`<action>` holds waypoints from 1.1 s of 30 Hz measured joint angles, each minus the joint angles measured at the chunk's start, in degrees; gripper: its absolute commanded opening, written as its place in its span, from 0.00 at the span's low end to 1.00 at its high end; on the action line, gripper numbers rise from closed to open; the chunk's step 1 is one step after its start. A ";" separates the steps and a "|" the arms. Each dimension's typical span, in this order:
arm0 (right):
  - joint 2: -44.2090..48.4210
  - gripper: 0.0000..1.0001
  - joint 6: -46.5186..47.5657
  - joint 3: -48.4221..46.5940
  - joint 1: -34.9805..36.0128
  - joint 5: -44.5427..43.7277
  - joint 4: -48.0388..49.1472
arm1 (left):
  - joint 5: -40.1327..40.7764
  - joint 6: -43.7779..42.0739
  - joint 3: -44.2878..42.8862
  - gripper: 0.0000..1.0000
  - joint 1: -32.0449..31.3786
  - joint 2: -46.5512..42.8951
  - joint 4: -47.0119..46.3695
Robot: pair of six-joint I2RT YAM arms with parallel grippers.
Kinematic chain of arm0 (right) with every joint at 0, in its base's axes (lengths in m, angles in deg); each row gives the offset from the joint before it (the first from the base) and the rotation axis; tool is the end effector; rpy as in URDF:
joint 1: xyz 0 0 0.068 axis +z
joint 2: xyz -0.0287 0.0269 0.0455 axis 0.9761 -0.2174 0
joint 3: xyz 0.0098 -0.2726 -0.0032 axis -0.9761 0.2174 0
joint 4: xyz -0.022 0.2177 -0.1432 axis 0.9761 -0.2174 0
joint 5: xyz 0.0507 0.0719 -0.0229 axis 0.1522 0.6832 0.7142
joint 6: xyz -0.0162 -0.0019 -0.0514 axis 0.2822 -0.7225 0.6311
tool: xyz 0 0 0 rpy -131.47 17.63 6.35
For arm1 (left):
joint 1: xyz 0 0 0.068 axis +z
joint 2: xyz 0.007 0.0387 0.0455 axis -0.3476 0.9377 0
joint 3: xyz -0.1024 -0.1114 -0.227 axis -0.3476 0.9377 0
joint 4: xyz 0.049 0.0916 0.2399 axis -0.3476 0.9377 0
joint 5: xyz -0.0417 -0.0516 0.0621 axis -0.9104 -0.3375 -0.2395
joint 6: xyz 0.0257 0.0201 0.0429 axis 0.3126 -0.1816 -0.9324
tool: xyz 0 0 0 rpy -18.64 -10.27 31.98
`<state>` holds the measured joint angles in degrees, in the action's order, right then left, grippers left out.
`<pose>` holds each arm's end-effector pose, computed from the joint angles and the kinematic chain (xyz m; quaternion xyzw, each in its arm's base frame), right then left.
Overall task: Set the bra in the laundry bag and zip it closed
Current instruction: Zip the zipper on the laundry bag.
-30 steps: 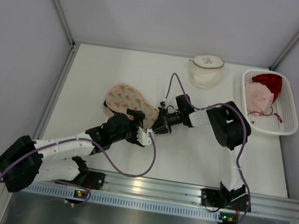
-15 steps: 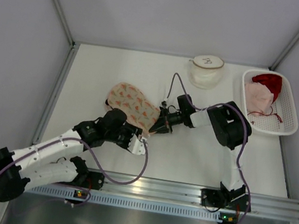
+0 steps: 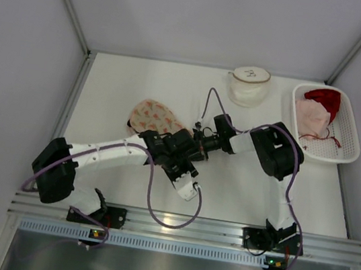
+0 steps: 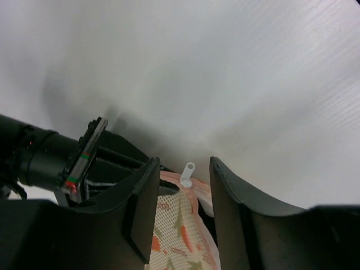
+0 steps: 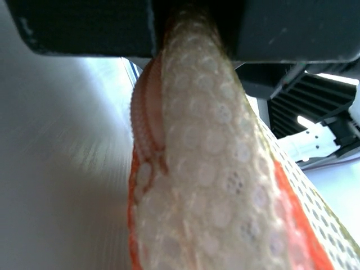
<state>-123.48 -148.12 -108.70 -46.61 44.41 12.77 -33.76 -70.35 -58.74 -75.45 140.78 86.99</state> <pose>0.3149 0.2269 0.0815 0.0275 -0.7893 -0.5931 0.1565 0.1482 -0.2314 0.2328 0.9111 0.3201 -0.0950 0.2415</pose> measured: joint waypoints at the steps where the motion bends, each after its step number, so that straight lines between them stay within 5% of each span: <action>1: 0.00 0.00 0.09 0.00 0.02 -0.07 -0.04 | 0.96 -0.74 -1.79 0.47 -0.94 1.86 1.11; 10: 0.00 0.00 1.05 -0.07 0.02 -0.26 -0.70 | 10.43 -1.55 -15.52 0.52 -6.51 18.05 12.94; 19: 0.00 0.00 2.60 -0.13 0.04 -0.55 -1.77 | 17.75 0.13 -18.71 0.54 -6.64 24.63 16.83; 27: 0.00 0.00 4.28 -0.70 0.07 -0.90 -3.78 | 22.67 1.88 -19.91 0.33 -6.64 29.14 17.77; 29: 0.00 0.00 4.70 -0.94 0.07 -1.01 -4.46 | 23.12 2.14 -19.98 0.25 -6.67 29.46 17.88; 31: 0.00 0.00 5.46 -1.22 0.07 -1.14 -5.46 | 23.23 2.54 -20.04 0.05 -6.71 29.46 18.25; 33: 0.00 0.00 6.21 -1.22 0.07 -1.25 -5.86 | 23.19 3.06 -20.17 0.00 -6.88 29.46 18.43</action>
<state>-123.48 -141.91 -109.92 -46.55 43.17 6.91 -10.57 -67.29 -78.92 -82.34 170.24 105.42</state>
